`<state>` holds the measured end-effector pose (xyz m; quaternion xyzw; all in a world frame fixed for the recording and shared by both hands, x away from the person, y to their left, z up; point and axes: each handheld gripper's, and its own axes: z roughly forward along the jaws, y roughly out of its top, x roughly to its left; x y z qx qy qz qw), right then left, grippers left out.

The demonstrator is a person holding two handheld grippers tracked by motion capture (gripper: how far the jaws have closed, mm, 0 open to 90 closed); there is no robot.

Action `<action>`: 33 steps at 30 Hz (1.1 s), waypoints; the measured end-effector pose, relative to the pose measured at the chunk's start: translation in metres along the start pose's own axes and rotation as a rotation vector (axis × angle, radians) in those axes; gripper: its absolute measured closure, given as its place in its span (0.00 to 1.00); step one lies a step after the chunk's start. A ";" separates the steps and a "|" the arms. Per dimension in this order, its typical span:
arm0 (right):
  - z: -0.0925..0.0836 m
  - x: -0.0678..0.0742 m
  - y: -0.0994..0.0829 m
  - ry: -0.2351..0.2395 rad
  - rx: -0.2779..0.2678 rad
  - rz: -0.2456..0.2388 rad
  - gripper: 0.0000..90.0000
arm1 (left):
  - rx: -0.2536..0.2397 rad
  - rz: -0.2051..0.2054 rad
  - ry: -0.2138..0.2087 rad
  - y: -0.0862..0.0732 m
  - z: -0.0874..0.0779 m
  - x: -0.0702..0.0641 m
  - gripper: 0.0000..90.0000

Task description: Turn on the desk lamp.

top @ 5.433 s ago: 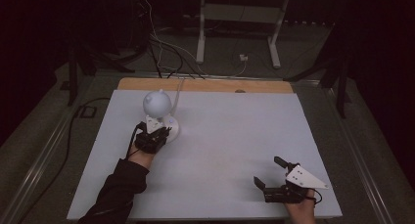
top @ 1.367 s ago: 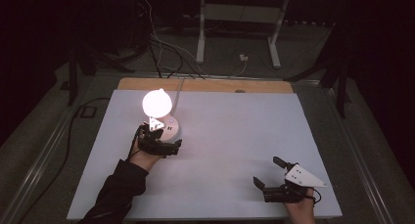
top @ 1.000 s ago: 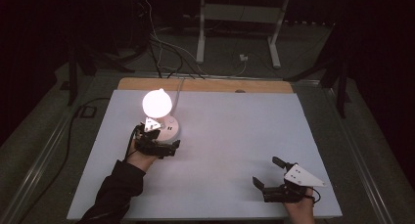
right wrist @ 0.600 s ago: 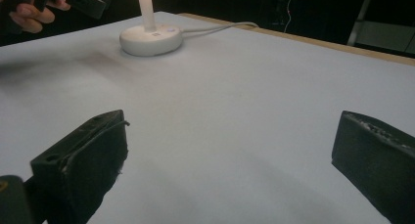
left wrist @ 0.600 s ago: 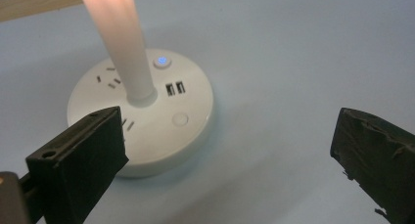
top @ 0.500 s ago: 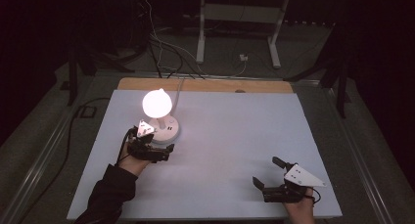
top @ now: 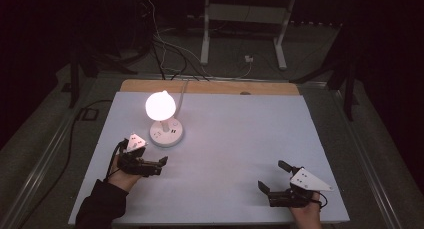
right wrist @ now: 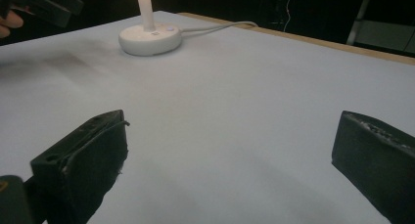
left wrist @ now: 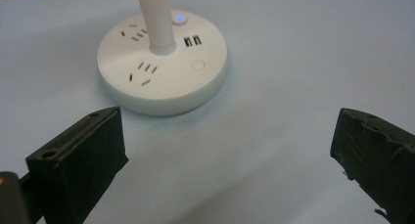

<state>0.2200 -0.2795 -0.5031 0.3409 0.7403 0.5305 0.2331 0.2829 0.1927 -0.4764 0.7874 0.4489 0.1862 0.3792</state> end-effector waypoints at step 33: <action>0.002 0.001 -0.001 -0.004 0.012 -0.004 0.00 | 0.010 0.005 -0.033 -0.059 -0.025 -0.005 0.01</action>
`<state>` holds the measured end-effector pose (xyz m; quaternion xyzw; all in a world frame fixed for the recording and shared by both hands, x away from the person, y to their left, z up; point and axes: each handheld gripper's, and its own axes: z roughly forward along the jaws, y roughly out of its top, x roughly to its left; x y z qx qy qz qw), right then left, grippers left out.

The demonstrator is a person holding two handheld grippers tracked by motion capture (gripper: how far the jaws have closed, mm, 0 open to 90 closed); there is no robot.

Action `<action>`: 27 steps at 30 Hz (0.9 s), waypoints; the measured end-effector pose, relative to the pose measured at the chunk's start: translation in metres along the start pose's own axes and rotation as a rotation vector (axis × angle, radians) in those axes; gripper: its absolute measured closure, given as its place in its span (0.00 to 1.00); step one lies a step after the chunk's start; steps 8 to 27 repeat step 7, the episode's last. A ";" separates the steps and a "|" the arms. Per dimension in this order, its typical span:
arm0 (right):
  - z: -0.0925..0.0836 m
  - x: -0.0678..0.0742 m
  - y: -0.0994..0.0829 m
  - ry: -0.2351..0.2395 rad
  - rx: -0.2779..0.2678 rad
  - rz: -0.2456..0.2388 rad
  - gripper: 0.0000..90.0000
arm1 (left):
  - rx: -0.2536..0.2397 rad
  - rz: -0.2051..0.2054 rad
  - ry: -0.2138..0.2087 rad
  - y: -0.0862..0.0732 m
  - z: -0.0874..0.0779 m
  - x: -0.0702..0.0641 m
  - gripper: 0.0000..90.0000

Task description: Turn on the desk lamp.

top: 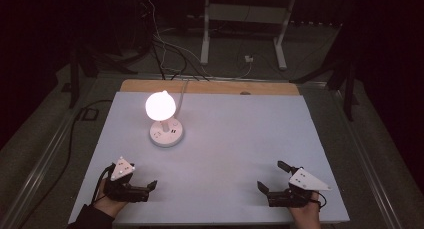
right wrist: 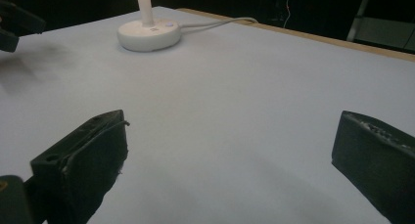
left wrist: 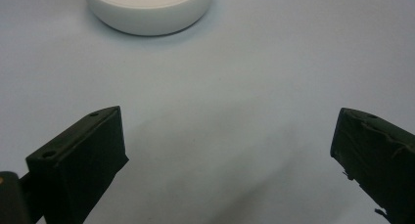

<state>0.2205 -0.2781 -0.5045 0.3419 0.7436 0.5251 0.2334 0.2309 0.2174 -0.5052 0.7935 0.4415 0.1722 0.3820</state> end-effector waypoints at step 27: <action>0.000 0.000 0.000 0.002 0.002 -0.001 0.00 | 0.004 0.001 0.010 0.001 0.004 0.001 0.01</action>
